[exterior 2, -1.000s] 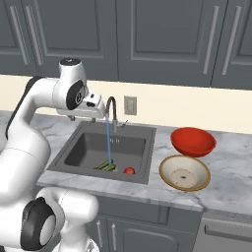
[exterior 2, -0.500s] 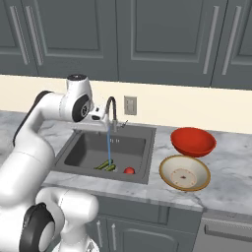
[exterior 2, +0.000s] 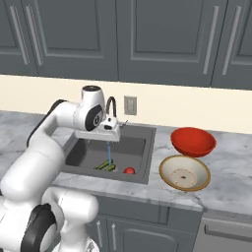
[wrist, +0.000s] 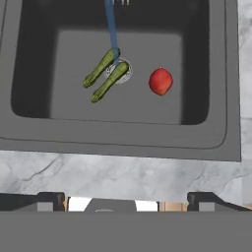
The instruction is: Pick the squashs from the sink and place them in one bowl. Place the onion in the other bowl. Then turn off the sink faucet.
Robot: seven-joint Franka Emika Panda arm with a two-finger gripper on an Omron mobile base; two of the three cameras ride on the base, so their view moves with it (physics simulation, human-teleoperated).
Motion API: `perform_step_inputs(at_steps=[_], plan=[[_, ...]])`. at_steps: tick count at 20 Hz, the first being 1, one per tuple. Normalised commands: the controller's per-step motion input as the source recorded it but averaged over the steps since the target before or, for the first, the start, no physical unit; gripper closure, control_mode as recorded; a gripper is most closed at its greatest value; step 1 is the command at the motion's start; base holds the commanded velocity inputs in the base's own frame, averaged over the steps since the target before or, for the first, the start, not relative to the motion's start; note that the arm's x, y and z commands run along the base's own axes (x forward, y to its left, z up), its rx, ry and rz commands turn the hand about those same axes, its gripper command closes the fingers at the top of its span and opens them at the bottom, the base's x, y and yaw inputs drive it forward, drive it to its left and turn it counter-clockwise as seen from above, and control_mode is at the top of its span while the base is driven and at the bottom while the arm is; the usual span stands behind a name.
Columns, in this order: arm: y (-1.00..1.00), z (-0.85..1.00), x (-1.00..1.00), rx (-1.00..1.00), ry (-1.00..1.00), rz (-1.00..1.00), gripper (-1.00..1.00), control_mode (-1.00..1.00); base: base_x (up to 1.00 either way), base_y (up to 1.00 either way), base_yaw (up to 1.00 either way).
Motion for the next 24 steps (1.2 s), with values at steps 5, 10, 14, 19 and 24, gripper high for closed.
perform_step_inputs(at_steps=[5,10,14,19,24], plan=[[-0.11,-0.22,0.18,-0.01,0.02,0.0,-1.0,-1.0,0.0,0.0,0.0],[-0.03,-0.18,0.29,0.0,0.03,0.0,-1.0,-1.0,0.0,0.0,0.0],[-0.05,-0.19,0.07,0.0,0.03,0.0,-1.0,-1.0,0.0,0.0,0.0],[-0.14,-0.37,0.13,0.0,0.0,0.0,-1.0,-1.0,0.0,0.0,0.0],[-0.25,-0.25,0.15,0.0,0.0,0.0,-1.0,-1.0,0.0,0.0,0.0]])
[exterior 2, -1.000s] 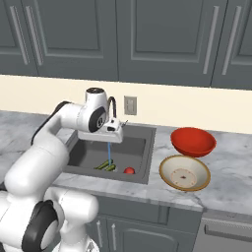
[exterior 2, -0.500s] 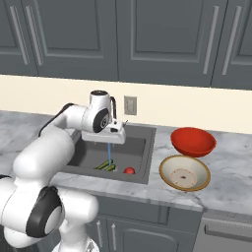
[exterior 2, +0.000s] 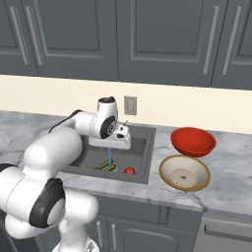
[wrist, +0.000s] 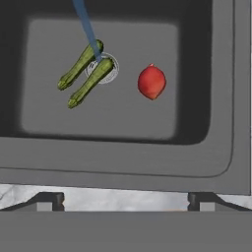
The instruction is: Pick the squashs from the sink and place them in one bowl. Place the onion in the other bowl. Then turn off the sink faucet.
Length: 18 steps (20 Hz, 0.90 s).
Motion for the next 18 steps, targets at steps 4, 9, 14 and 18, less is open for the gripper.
perform_step_inputs(at_steps=[4,9,14,18], plan=[[-0.12,-0.15,0.31,0.01,0.0,0.0,-1.0,-1.0,0.0,0.0,0.0],[-0.04,-0.19,0.39,0.0,0.0,0.0,-1.0,-1.0,0.0,0.0,0.0],[-0.1,-0.26,0.29,0.0,0.0,0.0,-1.0,-1.0,0.0,0.0,0.0],[-0.15,-0.27,0.25,0.0,0.0,0.0,-1.0,-1.0,0.0,0.0,0.0]])
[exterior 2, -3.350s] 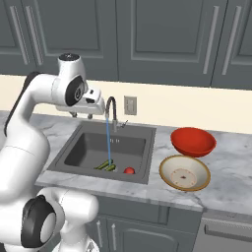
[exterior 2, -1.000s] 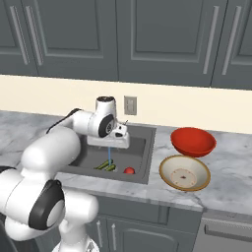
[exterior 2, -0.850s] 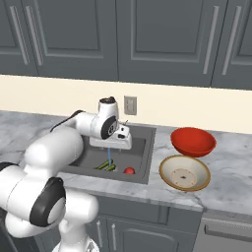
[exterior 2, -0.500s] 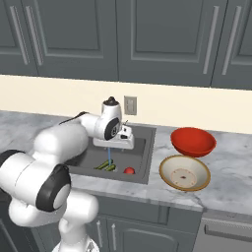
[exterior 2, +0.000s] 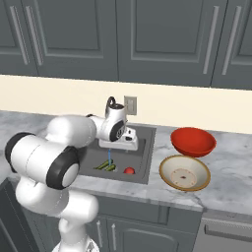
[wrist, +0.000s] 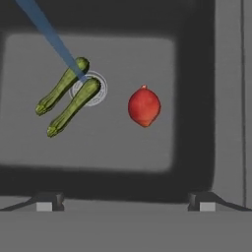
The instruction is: Pick the squashs from the sink and place them in one bowl. Place the onion in the other bowl. Then turn off the sink faucet.
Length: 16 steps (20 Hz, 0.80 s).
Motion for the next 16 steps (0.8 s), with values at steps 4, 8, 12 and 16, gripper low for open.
perform_step_inputs(at_steps=[4,8,12,16], plan=[[-0.11,-0.28,0.28,0.0,0.0,0.0,-1.0,-1.0,0.0,0.0,0.0],[-0.09,-0.33,0.27,0.0,0.0,0.0,-1.0,-1.0,0.0,0.0,0.0],[-0.05,-0.35,0.2,0.0,0.0,0.0,-1.0,-1.0,0.0,0.0,0.0],[0.0,-0.32,0.19,0.0,0.0,0.0,-1.0,-1.0,0.0,0.0,0.0]])
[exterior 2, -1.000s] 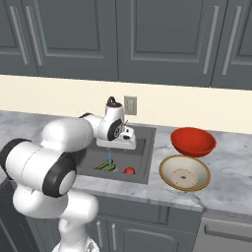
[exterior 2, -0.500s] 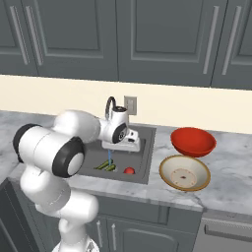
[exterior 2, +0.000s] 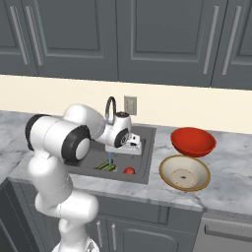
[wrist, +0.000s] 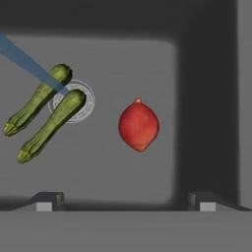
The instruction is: Pick the squashs from the sink and place them in one bowl. Place the onion in the other bowl. Then turn off the sink faucet.
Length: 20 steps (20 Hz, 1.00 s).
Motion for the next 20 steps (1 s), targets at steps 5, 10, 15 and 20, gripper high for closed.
perform_step_inputs(at_steps=[5,10,15,20], plan=[[-0.03,-0.3,0.17,0.0,0.0,0.0,-1.0,-1.0,0.0,0.0,0.0],[-0.1,-0.29,0.13,0.0,0.0,0.0,-1.0,-1.0,0.0,0.0,0.0],[-0.06,-0.21,0.18,0.0,0.0,0.0,-1.0,-1.0,0.0,0.0,0.0],[0.0,-0.11,0.23,0.0,0.0,0.0,-1.0,-1.0,0.0,0.0,0.0]])
